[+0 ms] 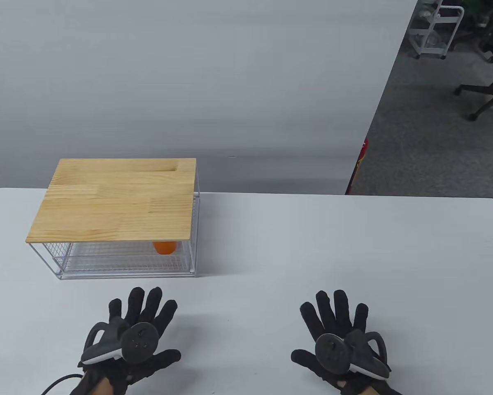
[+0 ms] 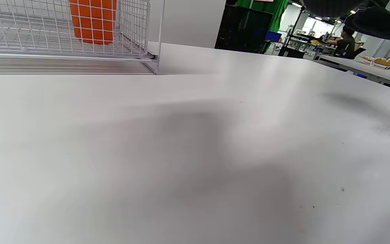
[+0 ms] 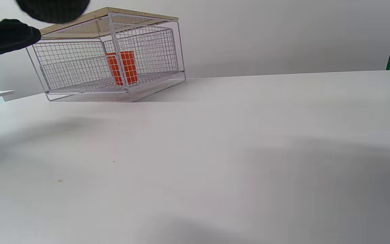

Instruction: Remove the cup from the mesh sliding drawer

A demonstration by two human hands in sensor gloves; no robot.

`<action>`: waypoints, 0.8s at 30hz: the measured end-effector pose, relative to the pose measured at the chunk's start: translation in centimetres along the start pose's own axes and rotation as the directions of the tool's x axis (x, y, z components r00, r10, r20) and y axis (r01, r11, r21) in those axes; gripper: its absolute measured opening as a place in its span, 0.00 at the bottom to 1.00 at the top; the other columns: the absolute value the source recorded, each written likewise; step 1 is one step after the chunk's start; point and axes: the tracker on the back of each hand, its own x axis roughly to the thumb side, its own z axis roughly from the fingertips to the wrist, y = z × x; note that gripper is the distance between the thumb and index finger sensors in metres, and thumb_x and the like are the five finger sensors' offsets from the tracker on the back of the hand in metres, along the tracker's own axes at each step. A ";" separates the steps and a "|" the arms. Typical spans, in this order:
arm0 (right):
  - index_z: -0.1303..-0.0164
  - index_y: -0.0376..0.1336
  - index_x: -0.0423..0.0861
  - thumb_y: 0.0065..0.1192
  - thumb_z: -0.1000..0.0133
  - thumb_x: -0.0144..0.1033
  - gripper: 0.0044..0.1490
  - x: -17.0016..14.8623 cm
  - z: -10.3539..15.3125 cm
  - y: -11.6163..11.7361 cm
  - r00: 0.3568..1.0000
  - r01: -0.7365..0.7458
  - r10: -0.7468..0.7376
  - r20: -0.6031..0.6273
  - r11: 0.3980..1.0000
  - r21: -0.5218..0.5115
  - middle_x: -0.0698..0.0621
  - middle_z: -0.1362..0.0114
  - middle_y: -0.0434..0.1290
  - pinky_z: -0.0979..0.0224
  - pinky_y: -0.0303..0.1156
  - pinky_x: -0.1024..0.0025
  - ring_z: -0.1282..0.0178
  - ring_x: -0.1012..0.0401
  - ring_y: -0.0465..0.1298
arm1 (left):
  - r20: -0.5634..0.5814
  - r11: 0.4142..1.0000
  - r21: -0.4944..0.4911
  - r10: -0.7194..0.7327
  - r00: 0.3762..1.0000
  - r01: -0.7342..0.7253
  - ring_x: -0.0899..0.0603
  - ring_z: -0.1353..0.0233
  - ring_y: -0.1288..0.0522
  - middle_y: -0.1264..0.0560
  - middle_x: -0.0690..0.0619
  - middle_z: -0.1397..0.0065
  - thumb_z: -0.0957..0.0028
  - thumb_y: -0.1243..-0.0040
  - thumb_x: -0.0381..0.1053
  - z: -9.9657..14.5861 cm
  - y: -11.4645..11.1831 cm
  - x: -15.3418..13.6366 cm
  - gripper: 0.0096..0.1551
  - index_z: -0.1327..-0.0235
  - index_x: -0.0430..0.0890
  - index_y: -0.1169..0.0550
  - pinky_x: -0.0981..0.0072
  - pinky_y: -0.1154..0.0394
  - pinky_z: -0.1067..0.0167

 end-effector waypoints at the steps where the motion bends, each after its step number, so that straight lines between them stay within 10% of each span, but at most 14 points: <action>1: 0.14 0.34 0.45 0.42 0.47 0.75 0.63 0.0 0.0 0.0 1.000 0.000 0.000 0.000 1.000 0.000 0.29 0.12 0.31 0.36 0.25 0.15 0.21 0.27 0.26 | -0.001 1.000 -0.001 0.000 1.000 0.000 0.17 0.25 0.78 0.77 0.34 0.20 0.45 0.62 0.79 0.0 0.0 0.0 0.61 0.20 0.48 0.71 0.14 0.76 0.45; 24: 0.14 0.34 0.45 0.43 0.47 0.74 0.63 -0.1 0.0 0.0 1.000 0.002 -0.002 -0.003 1.000 -0.006 0.29 0.12 0.31 0.36 0.25 0.15 0.21 0.27 0.26 | 0.004 1.000 0.005 -0.003 1.000 0.003 0.17 0.25 0.77 0.78 0.35 0.20 0.45 0.62 0.79 -0.1 0.0 0.0 0.61 0.21 0.48 0.72 0.14 0.76 0.45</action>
